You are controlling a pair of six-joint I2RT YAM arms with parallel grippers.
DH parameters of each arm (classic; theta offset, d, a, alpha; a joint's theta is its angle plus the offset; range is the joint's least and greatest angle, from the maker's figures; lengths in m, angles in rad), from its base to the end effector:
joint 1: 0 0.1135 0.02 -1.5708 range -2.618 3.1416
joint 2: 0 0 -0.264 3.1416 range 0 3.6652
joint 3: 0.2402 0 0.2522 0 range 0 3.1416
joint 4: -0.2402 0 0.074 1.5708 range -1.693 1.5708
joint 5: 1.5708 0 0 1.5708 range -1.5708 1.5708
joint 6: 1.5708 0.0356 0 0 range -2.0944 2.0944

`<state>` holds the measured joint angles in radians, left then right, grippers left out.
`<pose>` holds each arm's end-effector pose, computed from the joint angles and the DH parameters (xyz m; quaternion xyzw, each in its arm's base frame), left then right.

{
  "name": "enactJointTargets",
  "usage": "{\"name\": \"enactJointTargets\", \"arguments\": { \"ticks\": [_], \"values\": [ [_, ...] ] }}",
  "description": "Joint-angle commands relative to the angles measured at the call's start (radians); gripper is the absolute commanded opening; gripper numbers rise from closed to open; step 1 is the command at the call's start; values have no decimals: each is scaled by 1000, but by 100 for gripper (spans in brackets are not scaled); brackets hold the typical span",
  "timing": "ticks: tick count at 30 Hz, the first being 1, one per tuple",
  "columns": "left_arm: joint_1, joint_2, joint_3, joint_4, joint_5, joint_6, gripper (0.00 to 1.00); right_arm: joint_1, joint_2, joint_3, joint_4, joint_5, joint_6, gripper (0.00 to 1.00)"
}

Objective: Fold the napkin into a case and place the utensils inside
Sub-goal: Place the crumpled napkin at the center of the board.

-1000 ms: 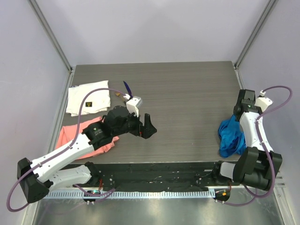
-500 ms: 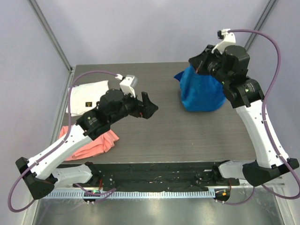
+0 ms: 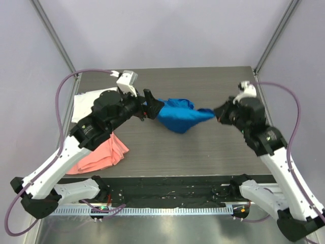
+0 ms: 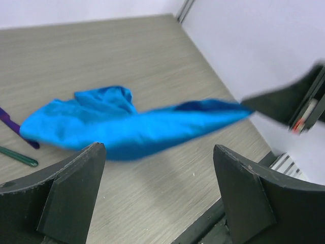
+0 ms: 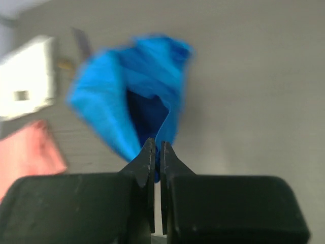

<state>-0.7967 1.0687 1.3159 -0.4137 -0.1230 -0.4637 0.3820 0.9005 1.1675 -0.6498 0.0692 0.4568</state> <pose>0.1594 -0.1568 0.4449 0.0871 0.7581 -0.3420 0.5485 0.1661 0.0641 0.4020 0.0503 0.8269 0.2016 0.5225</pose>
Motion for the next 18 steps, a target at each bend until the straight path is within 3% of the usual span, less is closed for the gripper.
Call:
{"name": "enactJointTargets", "arguments": {
  "ticks": [1,5,8,9,11,12,13,14,18],
  "values": [
    [20,146,-12,-13,72,-38,92,-18,-152,-280,-187,429,314,1],
    [54,347,51,-102,45,-122,91,-18,-235,-399,-267,566,450,1],
    [128,480,55,-105,117,-206,81,-20,-291,-430,-249,577,474,3],
    [149,500,52,-97,155,-239,78,-19,-302,-434,-229,563,482,10],
    [174,543,34,-47,161,-245,76,-18,-327,-459,-74,447,400,44],
    [174,554,37,-33,142,-228,76,-20,-325,-469,-6,398,264,61],
    [175,571,42,-27,134,-222,77,-19,-278,-476,65,307,197,90],
    [175,582,49,-31,131,-217,78,-18,-229,-456,150,282,133,93],
    [200,669,146,-83,106,-185,79,-19,125,-261,238,129,-33,95]
  ]
}}
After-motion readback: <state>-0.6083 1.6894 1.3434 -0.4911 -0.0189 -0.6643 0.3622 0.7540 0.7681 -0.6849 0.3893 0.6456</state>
